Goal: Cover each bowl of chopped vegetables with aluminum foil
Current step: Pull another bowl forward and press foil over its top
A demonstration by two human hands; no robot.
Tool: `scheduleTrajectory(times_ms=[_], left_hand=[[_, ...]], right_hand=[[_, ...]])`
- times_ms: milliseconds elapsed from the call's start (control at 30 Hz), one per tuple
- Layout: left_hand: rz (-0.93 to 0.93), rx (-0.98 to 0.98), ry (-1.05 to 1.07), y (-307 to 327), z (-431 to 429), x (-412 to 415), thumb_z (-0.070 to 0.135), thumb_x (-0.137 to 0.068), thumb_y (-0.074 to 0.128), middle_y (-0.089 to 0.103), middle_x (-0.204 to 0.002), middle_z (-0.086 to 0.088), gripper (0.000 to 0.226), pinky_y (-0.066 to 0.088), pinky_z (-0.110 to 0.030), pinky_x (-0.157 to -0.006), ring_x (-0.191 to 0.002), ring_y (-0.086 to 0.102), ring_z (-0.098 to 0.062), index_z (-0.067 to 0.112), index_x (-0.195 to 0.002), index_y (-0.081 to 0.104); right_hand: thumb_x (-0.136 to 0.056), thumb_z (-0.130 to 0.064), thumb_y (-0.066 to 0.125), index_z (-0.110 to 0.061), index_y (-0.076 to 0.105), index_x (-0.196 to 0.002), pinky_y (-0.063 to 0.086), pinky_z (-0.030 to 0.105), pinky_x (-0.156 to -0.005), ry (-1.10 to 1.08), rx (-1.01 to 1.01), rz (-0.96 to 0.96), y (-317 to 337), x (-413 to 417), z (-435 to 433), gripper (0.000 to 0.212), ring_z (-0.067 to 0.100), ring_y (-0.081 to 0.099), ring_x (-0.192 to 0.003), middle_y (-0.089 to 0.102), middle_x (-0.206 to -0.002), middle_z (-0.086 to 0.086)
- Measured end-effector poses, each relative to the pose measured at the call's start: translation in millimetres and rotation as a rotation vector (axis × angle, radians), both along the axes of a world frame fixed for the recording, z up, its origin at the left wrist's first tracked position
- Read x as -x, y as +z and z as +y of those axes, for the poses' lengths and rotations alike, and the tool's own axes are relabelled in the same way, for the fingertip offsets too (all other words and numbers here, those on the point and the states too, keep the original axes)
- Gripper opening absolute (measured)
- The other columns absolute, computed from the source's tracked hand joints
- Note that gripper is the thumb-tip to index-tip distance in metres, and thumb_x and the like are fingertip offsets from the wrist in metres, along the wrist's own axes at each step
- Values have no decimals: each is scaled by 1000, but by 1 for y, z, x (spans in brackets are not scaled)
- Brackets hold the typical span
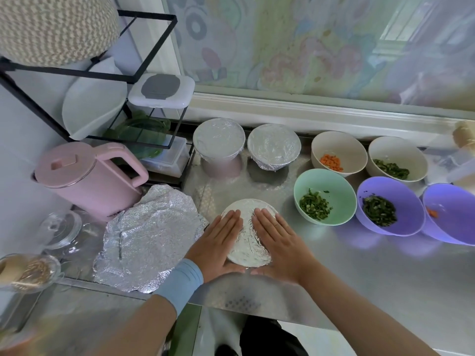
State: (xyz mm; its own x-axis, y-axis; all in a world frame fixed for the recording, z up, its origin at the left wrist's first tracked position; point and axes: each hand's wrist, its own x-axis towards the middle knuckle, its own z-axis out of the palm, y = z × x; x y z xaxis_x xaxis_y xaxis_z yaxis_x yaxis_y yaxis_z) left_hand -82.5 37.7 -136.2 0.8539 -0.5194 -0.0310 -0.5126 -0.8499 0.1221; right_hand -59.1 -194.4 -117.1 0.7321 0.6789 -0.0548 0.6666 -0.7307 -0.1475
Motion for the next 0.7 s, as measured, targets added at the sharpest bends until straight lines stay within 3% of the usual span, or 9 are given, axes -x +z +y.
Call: scheduleTrajectory(times_ms=[133, 267, 433, 567, 700], left_hand=[[-9, -96, -61, 1, 3, -1, 79, -82, 34, 10, -161, -20, 111, 14, -44, -119, -150, 9, -31, -4, -152, 15], [-29, -101, -95, 1, 9, -2, 77, -80, 39, 13, -161, -21, 111, 13, -45, -122, -149, 12, -32, -5, -152, 16], [-49, -105, -97, 1, 6, -2, 75, -79, 45, 21, -158, -24, 114, 22, -45, -119, -147, 20, -34, -6, -151, 10], [-57, -65, -68, 5, 1, -2, 73, -75, 57, 18, -158, -23, 118, 20, -44, -118, -147, 20, -33, -5, -151, 13], [-84, -67, -75, 3, 1, -4, 73, -73, 59, 21, -158, -23, 121, 23, -45, -117, -147, 21, -34, -5, -151, 9]], right_hand=[[-80, -82, 44, -2, 22, -152, 25, 50, -117, -17, -7, -34, -3, 4, 2, 110, 28, 8, -150, 11, -162, 14], [-76, -84, 43, -2, 26, -151, 19, 51, -119, -55, -42, -101, 5, 12, 13, 113, 29, 7, -150, 12, -162, 16], [-79, -81, 44, 0, 24, -152, 23, 53, -117, -130, -44, -54, 1, 16, 23, 111, 30, 8, -150, 11, -162, 16], [-79, -73, 50, -1, 21, -152, 20, 51, -117, -198, -48, -24, -3, 21, 24, 107, 29, 7, -150, 10, -162, 15], [-85, -73, 42, -2, 23, -152, 20, 51, -117, -156, -12, -23, -2, 19, 25, 100, 28, 7, -150, 11, -162, 14]])
